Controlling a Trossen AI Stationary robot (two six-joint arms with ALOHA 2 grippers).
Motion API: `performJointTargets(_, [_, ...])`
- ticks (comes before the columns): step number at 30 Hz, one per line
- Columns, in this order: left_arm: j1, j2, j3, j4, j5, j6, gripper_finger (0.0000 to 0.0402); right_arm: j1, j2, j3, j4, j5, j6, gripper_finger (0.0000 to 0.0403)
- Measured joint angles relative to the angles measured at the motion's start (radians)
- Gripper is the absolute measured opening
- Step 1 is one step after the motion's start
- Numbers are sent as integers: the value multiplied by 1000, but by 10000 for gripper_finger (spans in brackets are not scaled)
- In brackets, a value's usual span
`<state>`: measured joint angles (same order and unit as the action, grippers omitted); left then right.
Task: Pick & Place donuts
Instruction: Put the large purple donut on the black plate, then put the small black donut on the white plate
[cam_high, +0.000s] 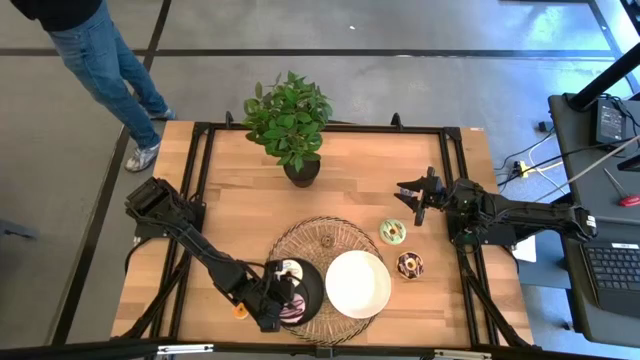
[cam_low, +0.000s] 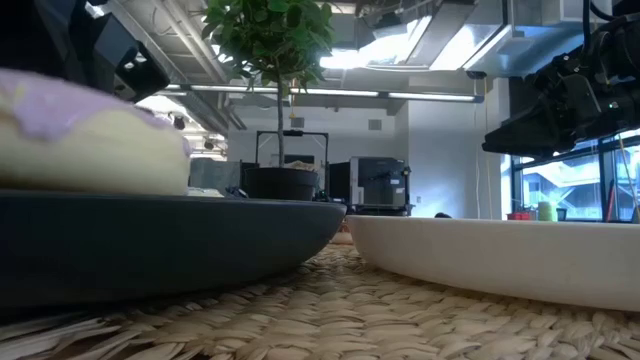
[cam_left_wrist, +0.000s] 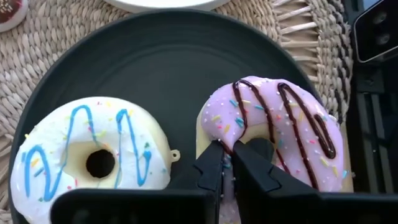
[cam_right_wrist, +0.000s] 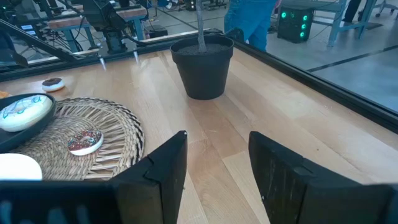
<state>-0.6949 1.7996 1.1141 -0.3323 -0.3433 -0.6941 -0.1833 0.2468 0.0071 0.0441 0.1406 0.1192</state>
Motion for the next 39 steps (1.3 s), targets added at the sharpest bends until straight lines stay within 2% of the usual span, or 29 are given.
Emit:
performJointTargets(16, [3,0,0,16,2,1,64,0,0,0,0,-1,2,173])
performJointTargets(32, [4,-3,0,14,-5,35,134,0,0,0,0,-1,3,173])
performJointTargets(39, [3,-90,0,-20,-23,28,141,0,0,0,0,-2,3,173])
